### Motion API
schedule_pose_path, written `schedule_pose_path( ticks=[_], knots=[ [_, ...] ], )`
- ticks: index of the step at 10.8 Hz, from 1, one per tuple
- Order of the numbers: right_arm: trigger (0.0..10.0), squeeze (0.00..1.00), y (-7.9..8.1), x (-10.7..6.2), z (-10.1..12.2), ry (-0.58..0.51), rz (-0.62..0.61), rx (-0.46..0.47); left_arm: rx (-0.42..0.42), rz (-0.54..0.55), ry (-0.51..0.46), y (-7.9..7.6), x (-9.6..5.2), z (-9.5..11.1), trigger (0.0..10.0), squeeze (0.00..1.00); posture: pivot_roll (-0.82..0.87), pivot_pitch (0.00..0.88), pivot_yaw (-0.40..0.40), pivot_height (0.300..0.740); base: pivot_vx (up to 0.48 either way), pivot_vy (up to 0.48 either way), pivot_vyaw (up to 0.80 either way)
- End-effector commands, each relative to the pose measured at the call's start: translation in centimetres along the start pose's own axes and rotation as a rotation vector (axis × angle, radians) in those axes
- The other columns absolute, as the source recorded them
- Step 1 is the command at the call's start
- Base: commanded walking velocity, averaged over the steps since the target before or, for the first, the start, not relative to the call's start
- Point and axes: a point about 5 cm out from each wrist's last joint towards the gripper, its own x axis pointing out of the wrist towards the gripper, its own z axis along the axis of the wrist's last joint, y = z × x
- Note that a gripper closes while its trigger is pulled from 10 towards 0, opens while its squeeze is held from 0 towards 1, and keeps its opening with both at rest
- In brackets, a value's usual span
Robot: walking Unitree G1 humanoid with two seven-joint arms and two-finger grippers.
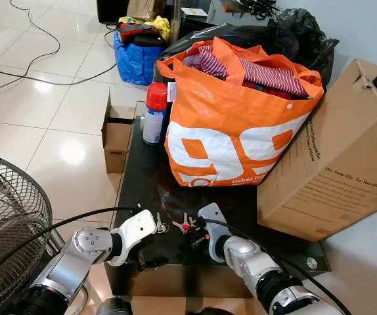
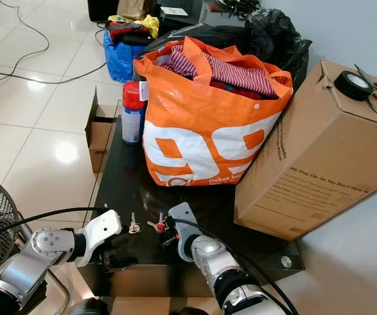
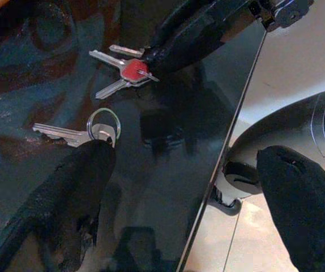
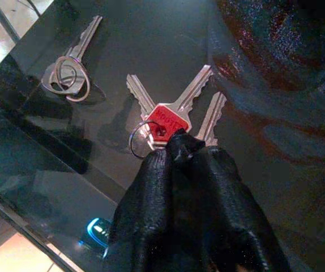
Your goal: Hang keys on a hook
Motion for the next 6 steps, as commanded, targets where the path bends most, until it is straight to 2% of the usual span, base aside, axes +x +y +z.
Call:
schedule_pose_path(
  ticks=[1,4,6],
  knots=[
    [0.0,0.0,-0.7,-0.3,-0.4,0.01,-0.027,0.001,0.014,-0.015,-0.015,-0.3,0.3,0.6,10.0,0.07,-0.02,0.079,-0.214,0.74,0.0,0.0,0.0],
    [0.0,0.0,-1.1,-0.5,-0.4,0.007,-0.036,-0.007,0.019,-0.014,-0.019,-0.2,0.5,0.8,10.0,0.06,-0.03,0.064,-0.209,0.74,0.0,0.0,0.0],
    [0.0,0.0,-2.1,-0.9,0.5,-0.031,-0.059,-0.052,0.026,-0.004,-0.022,0.1,0.8,0.9,10.0,0.06,-0.03,0.033,-0.204,0.74,0.0,0.0,0.0]
  ],
)
